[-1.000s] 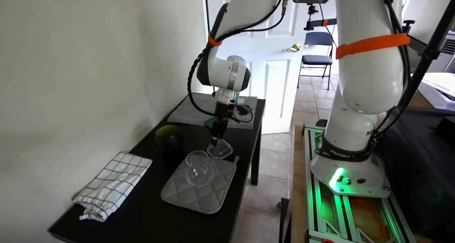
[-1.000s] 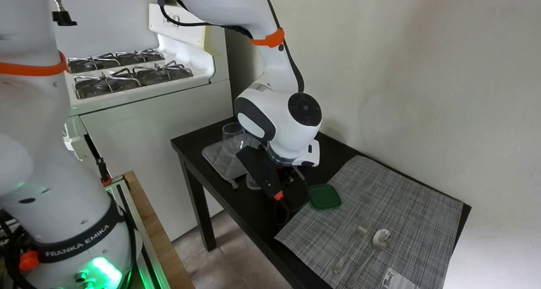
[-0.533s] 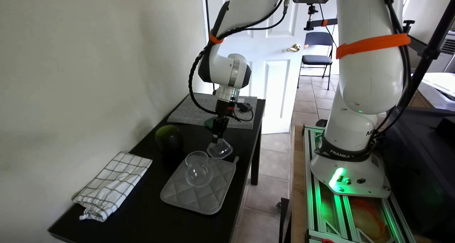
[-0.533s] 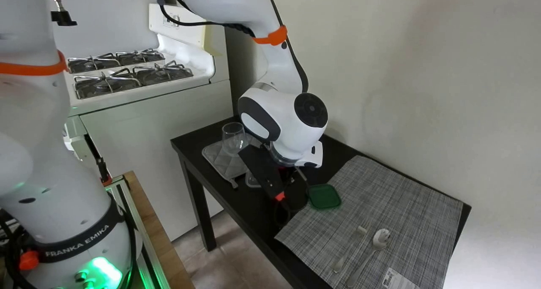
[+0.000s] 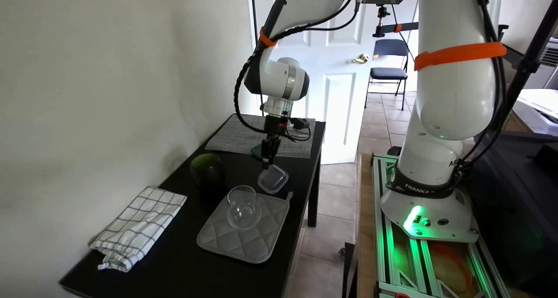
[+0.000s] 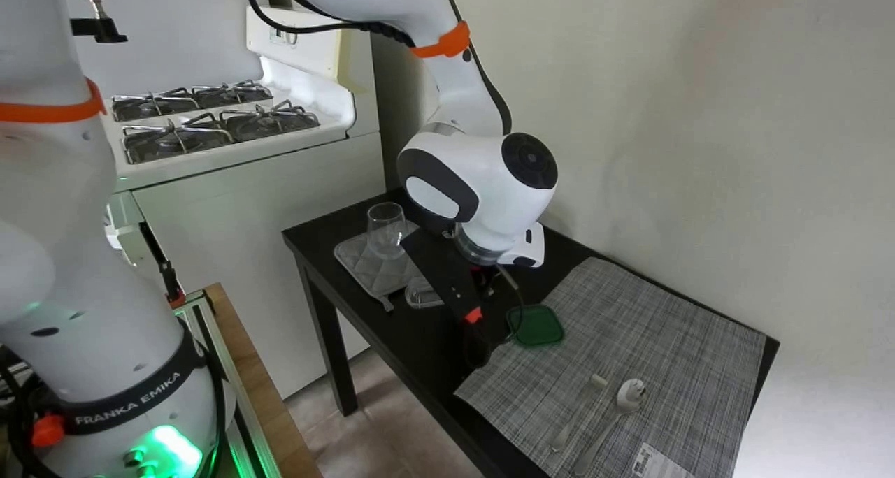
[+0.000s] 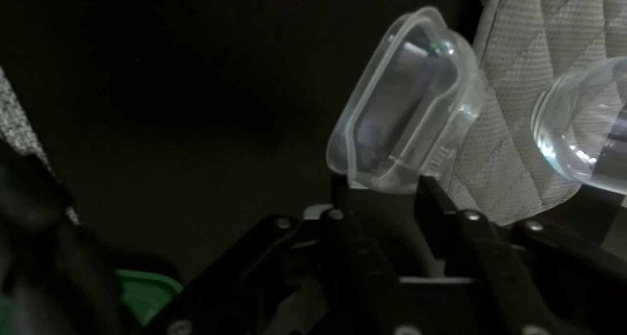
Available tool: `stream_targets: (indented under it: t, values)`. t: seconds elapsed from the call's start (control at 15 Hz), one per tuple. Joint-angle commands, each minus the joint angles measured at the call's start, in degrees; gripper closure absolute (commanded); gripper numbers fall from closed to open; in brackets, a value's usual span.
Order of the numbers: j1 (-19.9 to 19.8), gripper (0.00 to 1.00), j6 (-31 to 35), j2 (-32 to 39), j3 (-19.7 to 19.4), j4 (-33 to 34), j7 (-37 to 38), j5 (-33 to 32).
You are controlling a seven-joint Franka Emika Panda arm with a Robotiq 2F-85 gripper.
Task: Turn the small lunchbox over
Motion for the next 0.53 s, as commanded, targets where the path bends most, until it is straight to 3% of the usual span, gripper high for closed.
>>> stream_targets:
  t: [0.0,0.07,0.33,0.4,0.47]
  values:
    - [0.6,0.9,-0.3,-2.9,-1.1,-1.6,4.4,-5.8]
    - [0.7,1.0,-0.2,-3.4,-1.2,-1.8,5.4,-7.5]
    - [0.8,1.0,0.6,-5.0,-0.9,-2.1,9.2,-12.9]
    - [0.7,0.74,0.1,-5.6,-1.0,-2.2,10.2,-14.2]
    - [0.6,0.74,-0.3,-6.1,-1.1,-2.5,11.1,-15.6]
